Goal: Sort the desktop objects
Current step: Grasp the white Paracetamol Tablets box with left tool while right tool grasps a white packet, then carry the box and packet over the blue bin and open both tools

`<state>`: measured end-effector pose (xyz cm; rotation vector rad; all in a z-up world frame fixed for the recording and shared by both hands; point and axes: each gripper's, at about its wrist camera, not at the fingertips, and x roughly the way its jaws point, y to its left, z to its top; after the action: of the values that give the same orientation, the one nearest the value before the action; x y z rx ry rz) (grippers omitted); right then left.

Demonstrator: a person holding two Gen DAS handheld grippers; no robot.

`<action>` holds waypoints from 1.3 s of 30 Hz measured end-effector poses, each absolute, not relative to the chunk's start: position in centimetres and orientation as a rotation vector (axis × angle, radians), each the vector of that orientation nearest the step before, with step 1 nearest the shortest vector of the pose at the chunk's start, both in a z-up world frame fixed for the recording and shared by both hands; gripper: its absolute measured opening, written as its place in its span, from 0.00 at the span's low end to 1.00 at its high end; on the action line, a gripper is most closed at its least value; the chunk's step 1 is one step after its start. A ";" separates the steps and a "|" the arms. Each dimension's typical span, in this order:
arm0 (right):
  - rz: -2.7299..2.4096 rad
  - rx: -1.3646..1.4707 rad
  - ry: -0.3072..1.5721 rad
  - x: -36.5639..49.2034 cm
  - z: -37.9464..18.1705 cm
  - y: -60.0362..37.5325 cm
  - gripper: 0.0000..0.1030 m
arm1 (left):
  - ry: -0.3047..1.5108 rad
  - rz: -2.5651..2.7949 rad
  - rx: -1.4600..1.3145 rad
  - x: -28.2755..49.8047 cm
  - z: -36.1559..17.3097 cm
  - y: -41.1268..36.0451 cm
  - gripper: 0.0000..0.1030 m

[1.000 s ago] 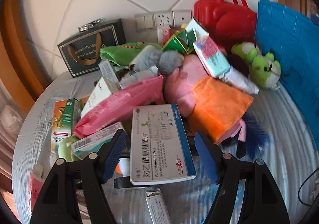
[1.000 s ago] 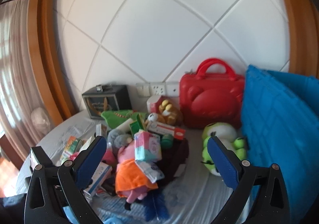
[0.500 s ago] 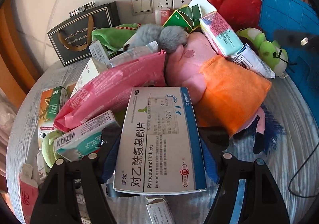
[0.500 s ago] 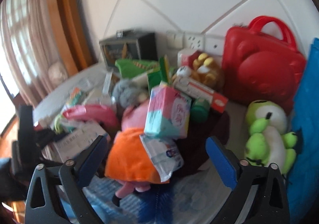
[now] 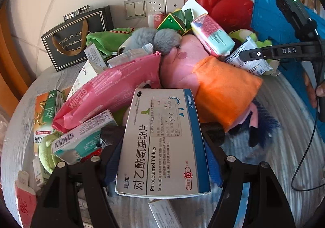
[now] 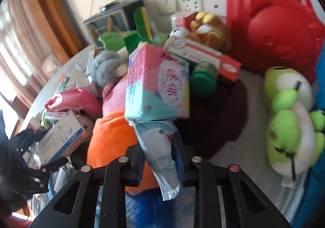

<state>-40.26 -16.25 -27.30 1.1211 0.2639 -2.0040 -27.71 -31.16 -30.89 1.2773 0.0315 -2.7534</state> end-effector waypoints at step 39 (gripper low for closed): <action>-2.838 0.419 -0.164 -21.9 4.0 25.7 0.16 | -0.436 -3.567 0.562 -30.8 -0.2 11.1 0.69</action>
<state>-21.86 25.73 3.99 0.4192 -0.1637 -2.8378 -30.85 11.10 -0.22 0.5624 -0.4364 -3.5671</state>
